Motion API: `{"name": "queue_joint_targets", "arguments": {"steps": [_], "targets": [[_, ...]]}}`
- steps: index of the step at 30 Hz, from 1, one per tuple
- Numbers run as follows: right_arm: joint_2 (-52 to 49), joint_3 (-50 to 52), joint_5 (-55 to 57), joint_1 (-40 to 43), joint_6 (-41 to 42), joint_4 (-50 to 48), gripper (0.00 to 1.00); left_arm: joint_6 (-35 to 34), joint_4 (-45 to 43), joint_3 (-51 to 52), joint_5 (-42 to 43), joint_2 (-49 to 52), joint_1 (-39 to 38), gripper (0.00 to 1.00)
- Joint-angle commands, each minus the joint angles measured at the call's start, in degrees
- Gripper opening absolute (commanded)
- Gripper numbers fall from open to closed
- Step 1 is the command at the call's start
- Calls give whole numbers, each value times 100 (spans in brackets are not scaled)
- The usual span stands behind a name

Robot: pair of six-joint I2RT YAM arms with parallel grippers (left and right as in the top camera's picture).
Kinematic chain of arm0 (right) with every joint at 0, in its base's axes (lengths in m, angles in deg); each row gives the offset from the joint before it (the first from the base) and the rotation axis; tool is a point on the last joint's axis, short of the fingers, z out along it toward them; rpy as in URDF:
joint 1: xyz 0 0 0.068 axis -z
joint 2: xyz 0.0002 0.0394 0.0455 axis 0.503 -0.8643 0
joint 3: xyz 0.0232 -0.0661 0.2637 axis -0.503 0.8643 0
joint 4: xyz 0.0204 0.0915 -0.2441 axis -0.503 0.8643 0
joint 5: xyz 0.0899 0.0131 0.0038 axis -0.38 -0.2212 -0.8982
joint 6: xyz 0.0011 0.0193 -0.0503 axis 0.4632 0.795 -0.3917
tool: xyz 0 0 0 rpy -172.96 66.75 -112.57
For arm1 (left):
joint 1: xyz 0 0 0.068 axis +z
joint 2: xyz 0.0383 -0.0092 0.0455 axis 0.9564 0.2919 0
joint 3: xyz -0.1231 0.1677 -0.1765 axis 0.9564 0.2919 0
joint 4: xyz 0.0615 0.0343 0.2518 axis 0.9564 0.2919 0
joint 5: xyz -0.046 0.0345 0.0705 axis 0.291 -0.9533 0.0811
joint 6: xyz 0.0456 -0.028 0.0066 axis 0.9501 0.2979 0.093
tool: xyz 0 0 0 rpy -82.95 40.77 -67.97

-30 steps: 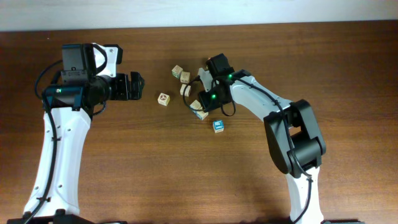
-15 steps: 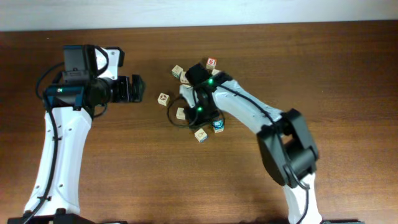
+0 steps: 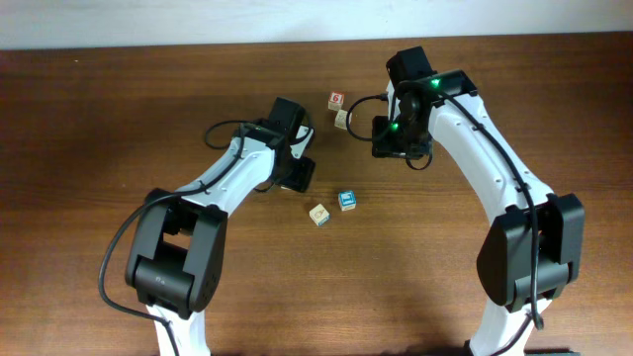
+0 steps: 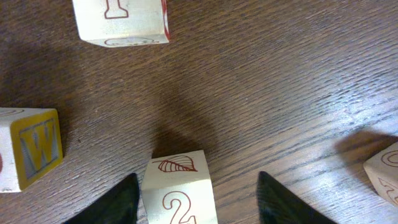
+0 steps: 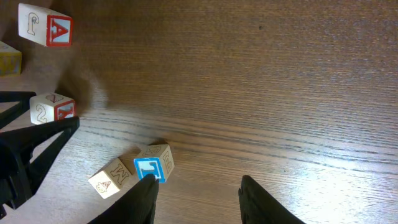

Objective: Rotate 3 blocks

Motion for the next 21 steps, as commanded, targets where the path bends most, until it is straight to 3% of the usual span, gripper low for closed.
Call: {"name": "queue_joint_targets", "arguments": {"steps": [1,4,7,10,12,15,18,21], "targets": [[-20,-13,72,-26,-17,13,43,-293,98,-85,-232,46,-33,46],[-20,-13,72,-26,-15,35,43,-354,514,-85,-232,44,-31,30],[-20,-11,63,-57,-13,225,43,-481,706,-85,-232,44,-31,23],[-20,-9,-229,-199,-13,483,43,-546,1270,-181,-229,39,-31,24],[-20,-9,-328,-304,-11,555,43,-634,1725,-295,-208,39,-33,32],[-20,-9,-343,-337,-11,544,44,-673,1921,-323,-168,39,-31,68],[-17,-13,-431,-341,-15,531,44,-671,2173,-960,-330,39,79,75],[-52,-11,-422,-765,-299,459,44,-671,3165,-2660,-675,39,826,79]]}}
